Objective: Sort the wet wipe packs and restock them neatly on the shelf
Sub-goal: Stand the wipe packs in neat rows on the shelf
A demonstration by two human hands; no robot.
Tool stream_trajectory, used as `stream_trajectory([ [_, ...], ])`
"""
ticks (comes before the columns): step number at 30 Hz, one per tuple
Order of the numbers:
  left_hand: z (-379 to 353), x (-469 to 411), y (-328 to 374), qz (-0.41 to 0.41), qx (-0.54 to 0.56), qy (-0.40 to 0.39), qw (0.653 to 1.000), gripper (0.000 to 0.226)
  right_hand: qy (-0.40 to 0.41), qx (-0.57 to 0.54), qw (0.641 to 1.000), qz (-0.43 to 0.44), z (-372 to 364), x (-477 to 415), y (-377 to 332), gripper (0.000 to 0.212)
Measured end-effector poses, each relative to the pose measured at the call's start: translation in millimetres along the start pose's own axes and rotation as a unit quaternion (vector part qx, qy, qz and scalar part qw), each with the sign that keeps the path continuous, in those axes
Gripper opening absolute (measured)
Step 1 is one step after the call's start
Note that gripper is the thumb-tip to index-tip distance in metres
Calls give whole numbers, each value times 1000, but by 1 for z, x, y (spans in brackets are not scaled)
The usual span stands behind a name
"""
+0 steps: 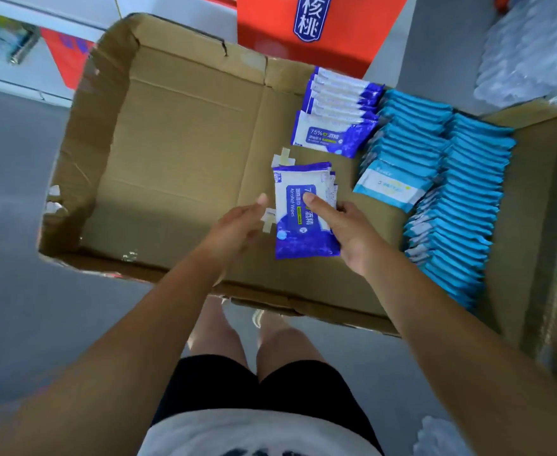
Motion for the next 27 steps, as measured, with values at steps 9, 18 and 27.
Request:
stream_trajectory([
  [9,-35,111,0,-34,250,-213,944,51,-17,-3,998,60,-29,126,4,78],
  [18,117,185,18,-141,167,-139,966,65,18,151,967,206,-182,189,-11,57],
  [27,356,258,48,-184,121,-2,975,67,-31,-62,966,251,-428,207,-3,14],
])
Point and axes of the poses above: each hand's wrist, its own x-axis away from the middle knuckle, its own z-axis out of the back of the hand, y = z × x, the point moved 4 cm from there along -x, towards the middle knuckle, and after that the axes turned 3 degrees about -y, right-handed, at the moved point
